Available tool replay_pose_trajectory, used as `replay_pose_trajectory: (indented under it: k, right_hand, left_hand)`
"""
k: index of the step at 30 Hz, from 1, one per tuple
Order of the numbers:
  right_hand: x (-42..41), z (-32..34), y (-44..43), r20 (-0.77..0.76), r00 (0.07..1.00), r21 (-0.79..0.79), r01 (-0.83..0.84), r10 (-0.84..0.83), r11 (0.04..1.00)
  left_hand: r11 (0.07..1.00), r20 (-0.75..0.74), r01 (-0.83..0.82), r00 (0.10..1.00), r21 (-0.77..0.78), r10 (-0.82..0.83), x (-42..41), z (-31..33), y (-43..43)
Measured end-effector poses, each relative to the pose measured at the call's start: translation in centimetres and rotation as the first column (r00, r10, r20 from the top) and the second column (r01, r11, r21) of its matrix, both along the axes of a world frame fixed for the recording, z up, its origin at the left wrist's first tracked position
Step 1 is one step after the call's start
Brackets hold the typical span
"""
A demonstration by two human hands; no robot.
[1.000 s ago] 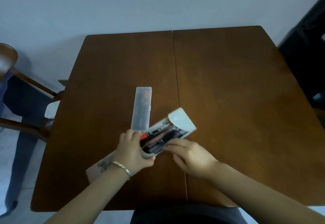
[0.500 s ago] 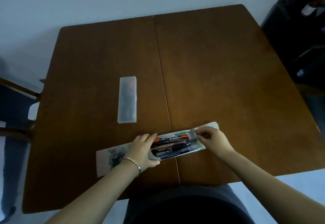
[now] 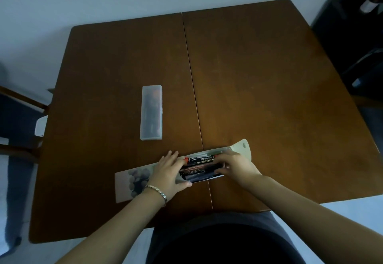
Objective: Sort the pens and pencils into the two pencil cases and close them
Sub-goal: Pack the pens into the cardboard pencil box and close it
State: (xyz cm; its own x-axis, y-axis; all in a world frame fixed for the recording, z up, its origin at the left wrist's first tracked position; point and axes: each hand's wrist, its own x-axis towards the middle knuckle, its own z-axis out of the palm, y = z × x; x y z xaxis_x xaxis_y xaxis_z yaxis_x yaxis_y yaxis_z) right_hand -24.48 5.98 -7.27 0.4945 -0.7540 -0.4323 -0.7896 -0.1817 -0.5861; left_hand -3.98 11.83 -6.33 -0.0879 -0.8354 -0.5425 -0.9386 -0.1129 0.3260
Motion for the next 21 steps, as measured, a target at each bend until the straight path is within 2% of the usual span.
replay_pose_trajectory:
  k: [6, 10, 13, 17, 21]
  right_hand:
    - [-2.7, -0.2, 0.6, -0.040, 0.998, -0.099, -0.057, 0.053, 0.993]
    - [-2.5, -0.3, 0.8, -0.061, 0.998, -0.095, -0.041, 0.035, 0.995]
    - [-2.2, -0.7, 0.8, -0.033, 0.999, -0.056, -0.010, 0.008, 0.998]
    - [-2.2, -0.7, 0.5, 0.026, 0.995, 0.005, 0.093, -0.093, 0.996]
    - [-2.1, -0.5, 0.1, 0.047, 0.984, 0.151, 0.162, -0.171, 0.975]
  left_hand:
    - [0.992, -0.006, -0.085, 0.996, -0.091, 0.085, -0.8, 0.1, -0.4]
    - [0.993, 0.006, -0.048, 0.999, -0.109, 0.049, -1.4, -0.1, -0.7]
    - [0.998, 0.054, -0.024, 0.998, -0.050, 0.026, -1.8, -0.1, -1.4]
    - [0.996, 0.118, 0.093, 0.989, -0.003, -0.092, -2.1, -0.1, -2.5]
    - [0.978, 0.135, 0.188, 0.971, 0.089, -0.199, -2.0, 0.0, -3.4]
